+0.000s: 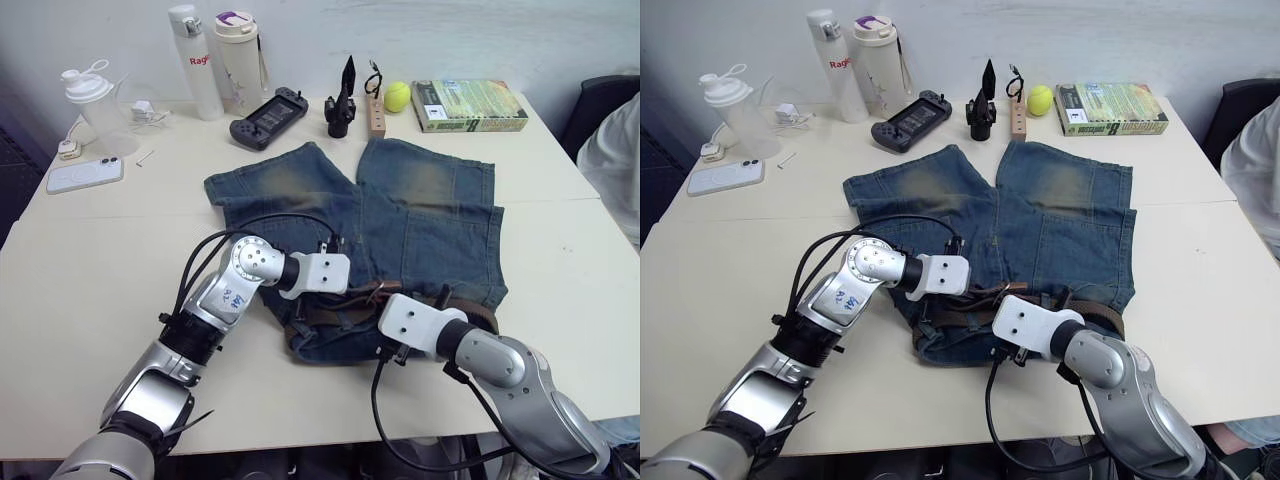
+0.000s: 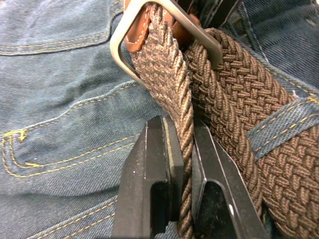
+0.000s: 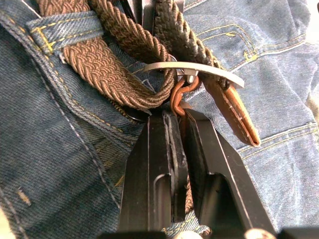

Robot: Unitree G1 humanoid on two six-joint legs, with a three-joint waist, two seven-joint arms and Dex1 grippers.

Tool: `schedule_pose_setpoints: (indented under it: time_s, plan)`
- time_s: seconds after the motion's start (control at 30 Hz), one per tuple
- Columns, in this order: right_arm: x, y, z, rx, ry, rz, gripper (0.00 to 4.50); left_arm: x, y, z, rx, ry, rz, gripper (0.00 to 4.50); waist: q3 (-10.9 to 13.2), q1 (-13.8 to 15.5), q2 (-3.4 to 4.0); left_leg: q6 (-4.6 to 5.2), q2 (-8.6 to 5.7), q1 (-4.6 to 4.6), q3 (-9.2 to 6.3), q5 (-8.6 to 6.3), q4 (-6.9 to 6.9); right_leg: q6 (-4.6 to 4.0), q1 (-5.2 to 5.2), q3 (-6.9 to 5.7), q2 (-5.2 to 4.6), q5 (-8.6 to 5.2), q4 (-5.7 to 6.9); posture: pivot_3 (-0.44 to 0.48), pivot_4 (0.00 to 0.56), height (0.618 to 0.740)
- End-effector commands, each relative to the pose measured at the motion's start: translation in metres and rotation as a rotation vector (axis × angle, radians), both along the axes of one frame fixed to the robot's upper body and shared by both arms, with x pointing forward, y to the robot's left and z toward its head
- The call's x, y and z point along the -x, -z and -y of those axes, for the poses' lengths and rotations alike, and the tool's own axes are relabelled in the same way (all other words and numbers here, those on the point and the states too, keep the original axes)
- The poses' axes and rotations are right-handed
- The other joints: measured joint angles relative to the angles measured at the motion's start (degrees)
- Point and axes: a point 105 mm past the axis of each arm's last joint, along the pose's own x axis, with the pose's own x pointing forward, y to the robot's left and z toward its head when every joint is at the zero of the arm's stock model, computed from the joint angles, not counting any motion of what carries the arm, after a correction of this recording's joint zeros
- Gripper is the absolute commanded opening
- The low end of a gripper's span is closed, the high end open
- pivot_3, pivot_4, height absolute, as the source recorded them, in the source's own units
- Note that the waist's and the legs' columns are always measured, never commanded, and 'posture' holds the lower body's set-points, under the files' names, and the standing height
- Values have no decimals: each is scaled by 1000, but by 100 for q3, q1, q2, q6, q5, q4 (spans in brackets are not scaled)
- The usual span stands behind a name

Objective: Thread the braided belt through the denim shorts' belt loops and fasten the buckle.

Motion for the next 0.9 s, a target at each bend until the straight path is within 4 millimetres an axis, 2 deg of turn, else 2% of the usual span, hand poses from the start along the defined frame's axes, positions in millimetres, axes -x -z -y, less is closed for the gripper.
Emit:
schedule_pose_setpoints:
  time_s: [0.03, 0.13, 0.3, 0.33, 0.43, 0.53, 0.73, 0.9]
  plan:
    - [13, 0, -12, -60, -57, -49, 465, 17, -5, 32, 73, 108, -7, 0, 0, 10, 0, 0, 0, 0, -1, 0, 1, 0, 1, 0, 0, 0, 0, 0, 150, 740]
    - [15, -2, -11, -98, -30, -60, 1690, 17, -1, 39, 75, 105, -16, 0, -2, 17, -3, 2, -2, 0, -5, 1, 4, 1, 7, -4, -2, 0, -1, 0, 150, 740]
    - [26, -5, -6, -162, -2, -131, 4210, 19, 9, 43, 72, 107, -41, 0, -2, 12, -2, 2, -1, 0, -7, 1, 3, 1, 5, -3, -1, 0, 0, 0, 150, 740]
    - [28, -6, -4, -171, 7, -143, 4408, 20, 10, 43, 72, 107, -43, 0, -2, 10, -2, 2, -2, -1, -7, 0, 4, 1, 5, -4, -3, 0, 0, 0, 150, 740]
    - [36, -8, 8, -179, 36, -197, 4408, 21, 12, 43, 71, 110, -49, 0, -4, 21, -2, 4, -7, -1, -9, 0, 5, 1, 8, -5, -8, 1, 0, 0, 150, 740]
    - [37, -21, 23, -211, 64, -211, 4408, 23, 13, 44, 73, 116, -55, 0, -4, 22, -2, 8, -9, 0, -13, -2, 8, 1, 12, -7, -12, 1, -1, 0, 150, 740]
    - [29, -54, 51, -219, 97, -166, 4408, 25, 14, 45, 73, 122, -57, 0, -4, 14, -2, 12, -13, -1, -17, -3, 8, 1, 14, -8, -21, 1, -1, 0, 150, 740]
    - [17, -67, 60, -77, 79, -56, 4408, 27, 14, 46, 73, 129, -57, 0, -6, 17, 1, 13, -14, -1, -26, -4, 7, 1, 16, -5, -30, 1, -2, 0, 150, 740]
